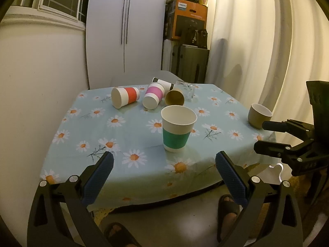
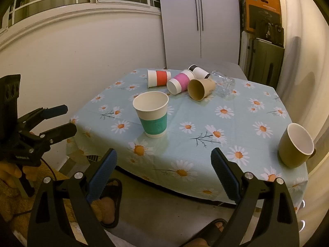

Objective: Flip cup upright

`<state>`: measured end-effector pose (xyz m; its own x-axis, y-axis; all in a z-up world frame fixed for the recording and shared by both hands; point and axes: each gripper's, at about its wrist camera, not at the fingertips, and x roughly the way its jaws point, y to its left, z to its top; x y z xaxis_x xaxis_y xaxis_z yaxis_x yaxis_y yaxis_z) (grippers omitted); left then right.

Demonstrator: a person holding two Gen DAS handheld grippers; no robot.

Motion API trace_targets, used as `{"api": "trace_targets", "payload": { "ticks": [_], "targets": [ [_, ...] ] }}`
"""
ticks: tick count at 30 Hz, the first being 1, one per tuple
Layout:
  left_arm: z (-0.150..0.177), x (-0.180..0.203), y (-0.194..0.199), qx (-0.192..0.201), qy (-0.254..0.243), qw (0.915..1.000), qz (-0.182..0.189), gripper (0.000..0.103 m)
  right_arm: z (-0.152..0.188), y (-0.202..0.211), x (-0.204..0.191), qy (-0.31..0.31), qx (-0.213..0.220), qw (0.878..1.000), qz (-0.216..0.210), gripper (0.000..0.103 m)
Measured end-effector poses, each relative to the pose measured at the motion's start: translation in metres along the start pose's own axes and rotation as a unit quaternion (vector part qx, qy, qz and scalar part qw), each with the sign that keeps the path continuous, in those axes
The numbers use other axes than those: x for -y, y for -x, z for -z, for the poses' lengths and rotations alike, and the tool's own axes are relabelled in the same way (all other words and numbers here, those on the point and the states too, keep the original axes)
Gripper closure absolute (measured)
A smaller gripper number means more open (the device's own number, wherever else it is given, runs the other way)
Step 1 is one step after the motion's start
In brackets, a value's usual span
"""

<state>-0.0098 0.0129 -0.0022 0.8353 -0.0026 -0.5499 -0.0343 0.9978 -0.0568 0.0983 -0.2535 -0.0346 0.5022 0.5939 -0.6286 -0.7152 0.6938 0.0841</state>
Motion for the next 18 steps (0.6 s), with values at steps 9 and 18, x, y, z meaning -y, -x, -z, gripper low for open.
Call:
{"api": "trace_targets", "payload": {
  "ticks": [9,18],
  "targets": [
    [0.0007,0.0027,-0.0023,-0.002,-0.006,1.0,-0.005,0.006,-0.0003,-0.0014,-0.0002,0.0,-0.004,1.0,0.005,0.012],
    [0.0027,0.0049,-0.0031,-0.004,-0.01,0.9999,-0.004,0.006,0.0,-0.0021,-0.0016,0.003,-0.004,1.0,0.011,0.011]
  ]
}}
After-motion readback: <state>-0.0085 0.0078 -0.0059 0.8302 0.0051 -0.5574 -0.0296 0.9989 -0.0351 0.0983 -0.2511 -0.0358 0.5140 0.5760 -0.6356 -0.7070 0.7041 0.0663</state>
